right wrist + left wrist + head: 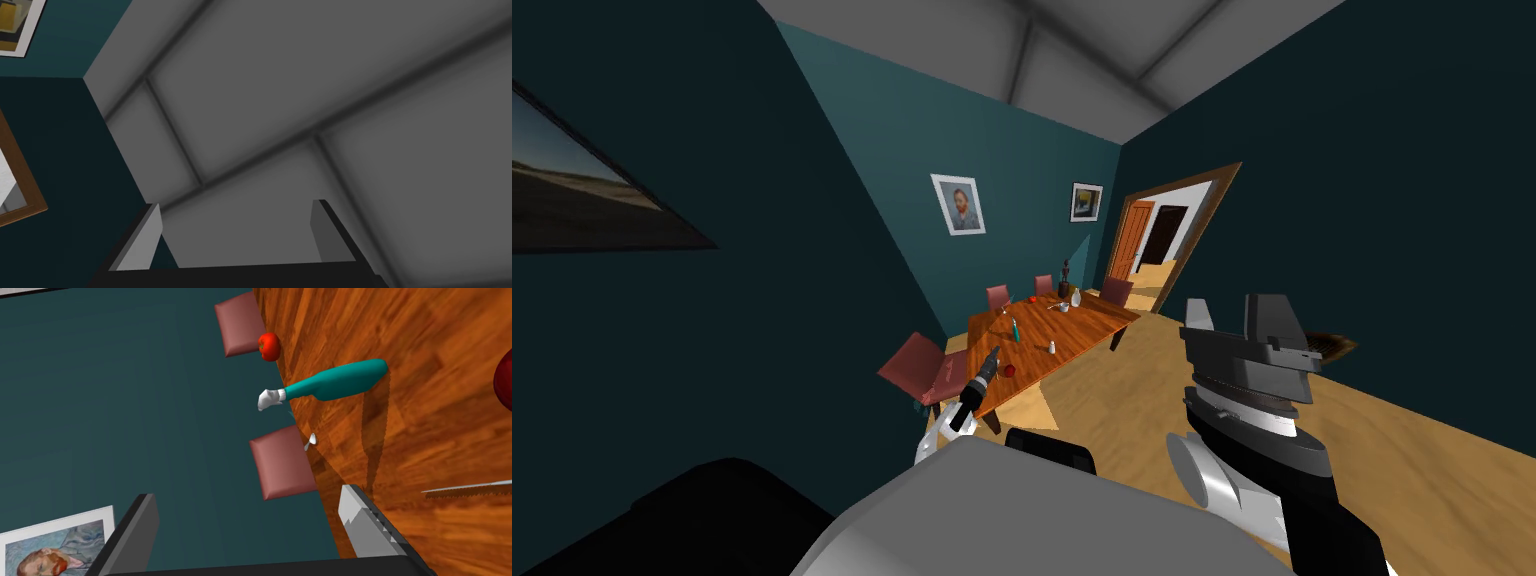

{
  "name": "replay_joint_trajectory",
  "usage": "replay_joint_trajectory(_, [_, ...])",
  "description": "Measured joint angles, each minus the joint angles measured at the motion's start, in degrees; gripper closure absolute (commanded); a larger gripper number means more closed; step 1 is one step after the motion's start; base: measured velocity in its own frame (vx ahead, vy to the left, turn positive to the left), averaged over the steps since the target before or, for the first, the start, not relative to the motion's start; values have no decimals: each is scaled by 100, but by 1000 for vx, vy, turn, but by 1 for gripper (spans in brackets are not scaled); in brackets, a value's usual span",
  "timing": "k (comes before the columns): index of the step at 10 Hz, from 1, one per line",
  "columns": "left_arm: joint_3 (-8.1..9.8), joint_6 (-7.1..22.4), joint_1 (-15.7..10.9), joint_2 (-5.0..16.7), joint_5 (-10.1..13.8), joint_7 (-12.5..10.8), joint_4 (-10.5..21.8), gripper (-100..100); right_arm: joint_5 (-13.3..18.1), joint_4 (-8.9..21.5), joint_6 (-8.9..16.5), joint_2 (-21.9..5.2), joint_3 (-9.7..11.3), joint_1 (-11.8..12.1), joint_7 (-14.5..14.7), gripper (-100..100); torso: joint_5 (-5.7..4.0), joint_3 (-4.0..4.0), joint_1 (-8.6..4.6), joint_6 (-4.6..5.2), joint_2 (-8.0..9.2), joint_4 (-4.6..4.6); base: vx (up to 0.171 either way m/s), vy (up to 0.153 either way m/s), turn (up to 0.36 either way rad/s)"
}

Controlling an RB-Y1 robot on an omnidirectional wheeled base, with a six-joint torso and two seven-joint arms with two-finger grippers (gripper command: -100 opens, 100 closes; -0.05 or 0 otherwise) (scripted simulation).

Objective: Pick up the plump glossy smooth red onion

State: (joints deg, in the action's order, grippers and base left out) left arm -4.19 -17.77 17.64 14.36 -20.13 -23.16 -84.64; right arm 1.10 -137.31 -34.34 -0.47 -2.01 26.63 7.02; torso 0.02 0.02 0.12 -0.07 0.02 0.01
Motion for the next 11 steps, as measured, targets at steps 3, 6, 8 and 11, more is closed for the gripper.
replay_joint_trajectory(3, [-42,150,-44,112,-149,-152,432,-100,0,0,0,0,0,-1,0,0,0,-1,0,3,-1,0,-7,13,-156])
replay_joint_trajectory(6, [-73,325,-165,213,-255,-318,855,-100,0,0,0,0,0,0,0,0,0,-1,1,-2,-2,0,-7,12,-211])
replay_joint_trajectory(8, [-87,389,-182,298,-324,-419,1119,-100,0,0,0,0,0,1,0,0,0,-1,2,-2,-2,0,-6,15,-185])
replay_joint_trajectory(11, [-102,505,-322,353,-446,-534,1624,-100,0,0,0,0,0,0,0,0,1,-1,3,2,-3,0,-7,18,-163])
